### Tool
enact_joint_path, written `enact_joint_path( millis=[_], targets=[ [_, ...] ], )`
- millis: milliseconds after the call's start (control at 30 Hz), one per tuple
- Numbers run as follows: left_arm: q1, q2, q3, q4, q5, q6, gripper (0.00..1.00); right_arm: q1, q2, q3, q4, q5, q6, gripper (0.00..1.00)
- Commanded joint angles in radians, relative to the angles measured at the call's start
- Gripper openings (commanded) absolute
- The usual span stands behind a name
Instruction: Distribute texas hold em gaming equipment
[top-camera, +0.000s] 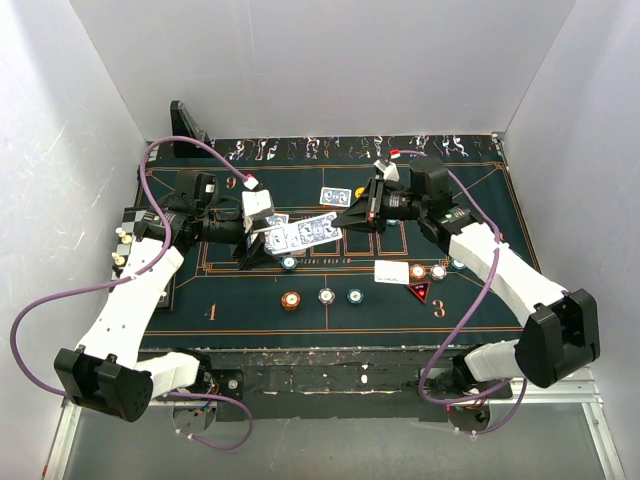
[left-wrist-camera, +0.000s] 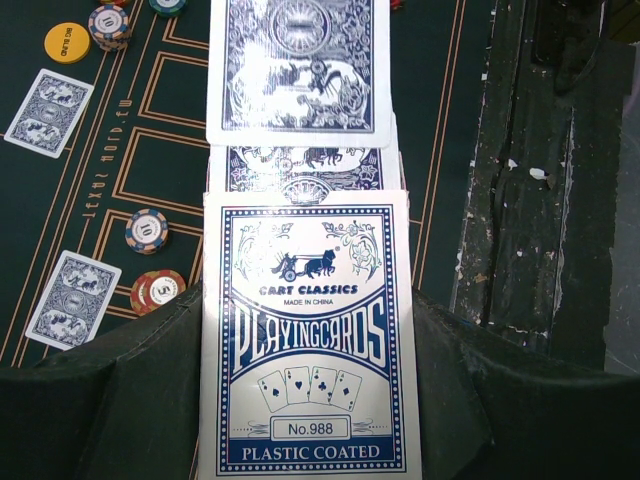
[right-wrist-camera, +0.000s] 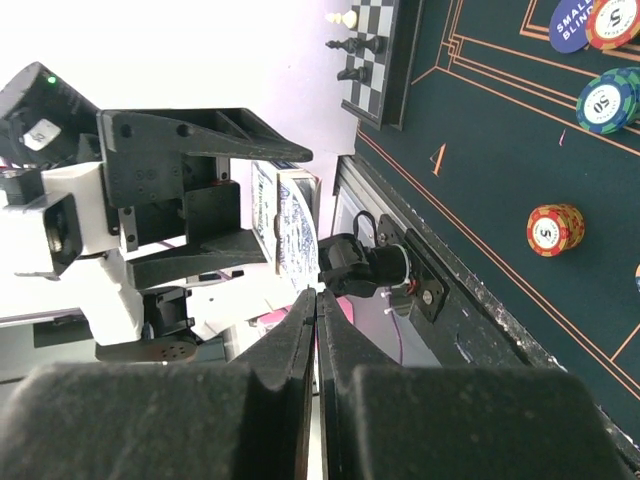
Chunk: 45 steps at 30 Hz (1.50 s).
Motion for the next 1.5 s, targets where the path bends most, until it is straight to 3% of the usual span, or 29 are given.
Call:
enact_joint_path(
  millis=[0, 533, 767, 1233, 1467],
  targets=[
    [-0.001, -0.029, 0.039, 0.010, 0.026, 0.001, 0.00, -0.043, -0.056, -0.004, 0.025, -0.043, 0.014, 0.07],
    [-0.001, -0.030, 0.034, 0.005, 0.021, 0.006, 0.00, -0.158, 0.021, 0.033, 0.046, -0.077, 0.056, 0.01],
    [0.001, -0.029, 0.040, 0.000, 0.021, 0.008, 0.00, -0.153, 0.237, 0.150, 0.045, -0.037, 0.016, 0.01],
    [0.001, -0.032, 0.036, 0.020, 0.026, -0.019, 0.00, 0.015, 0.861, 0.777, -0.076, 0.113, -0.009, 0.01],
    [-0.001, -0.026, 0.048, 0.020, 0.028, -0.023, 0.00, 0.080, 1.061, 0.998, -0.168, 0.256, -0.001, 0.01]
  ],
)
